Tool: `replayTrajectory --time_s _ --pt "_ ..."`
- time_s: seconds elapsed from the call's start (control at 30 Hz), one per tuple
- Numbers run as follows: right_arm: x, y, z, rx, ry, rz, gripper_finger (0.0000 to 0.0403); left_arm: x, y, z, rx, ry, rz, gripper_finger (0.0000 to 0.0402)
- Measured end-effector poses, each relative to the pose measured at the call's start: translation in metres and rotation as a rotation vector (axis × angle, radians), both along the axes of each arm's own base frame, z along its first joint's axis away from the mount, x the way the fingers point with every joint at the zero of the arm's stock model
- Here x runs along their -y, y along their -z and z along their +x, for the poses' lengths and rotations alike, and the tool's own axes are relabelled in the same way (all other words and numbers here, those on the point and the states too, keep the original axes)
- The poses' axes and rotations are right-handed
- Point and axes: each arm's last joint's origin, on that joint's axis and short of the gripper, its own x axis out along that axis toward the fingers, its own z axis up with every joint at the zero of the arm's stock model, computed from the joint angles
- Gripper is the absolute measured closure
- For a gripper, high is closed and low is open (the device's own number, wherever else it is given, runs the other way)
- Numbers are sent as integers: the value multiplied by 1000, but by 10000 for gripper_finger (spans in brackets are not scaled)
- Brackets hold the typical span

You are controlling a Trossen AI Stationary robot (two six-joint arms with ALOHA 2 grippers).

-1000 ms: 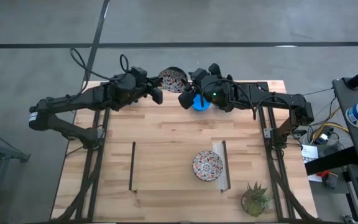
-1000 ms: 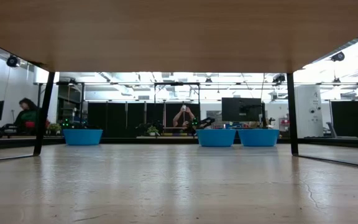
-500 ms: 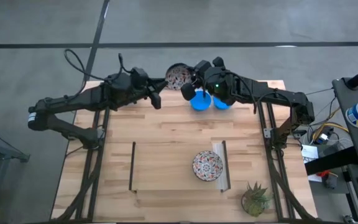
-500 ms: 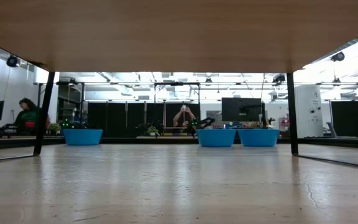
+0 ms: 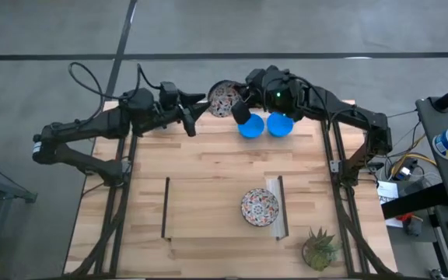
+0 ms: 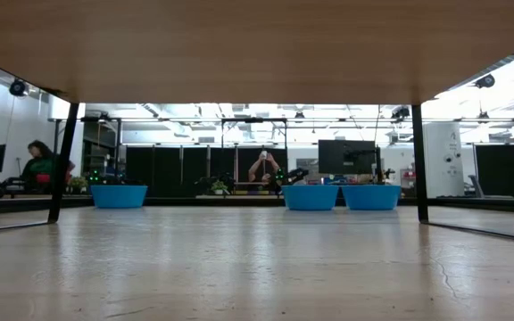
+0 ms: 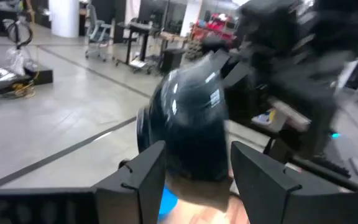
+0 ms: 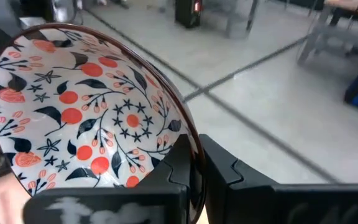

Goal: Pick & Place Mini bowls
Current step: Stack the white patterned bowl on top of the other white patterned bowls on the shelf

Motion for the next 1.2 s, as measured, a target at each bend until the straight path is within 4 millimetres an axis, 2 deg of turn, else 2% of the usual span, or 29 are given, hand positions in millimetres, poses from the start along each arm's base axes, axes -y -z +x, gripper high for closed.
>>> replayTrajectory --time_s 0.23,0.57,0.97,1.2 --pt "7 -2 -17 -67 -62 195 392 2 -4 -6 24 39 -11 219" --pt "-6 17 -29 -233 -187 508 392 3 -5 -9 31 40 -17 218" --pt "-49 29 -28 -357 -388 728 392 2 -3 -9 31 39 -70 218" --pt "-84 31 -29 -423 -517 824 392 2 0 -8 16 39 -95 218"
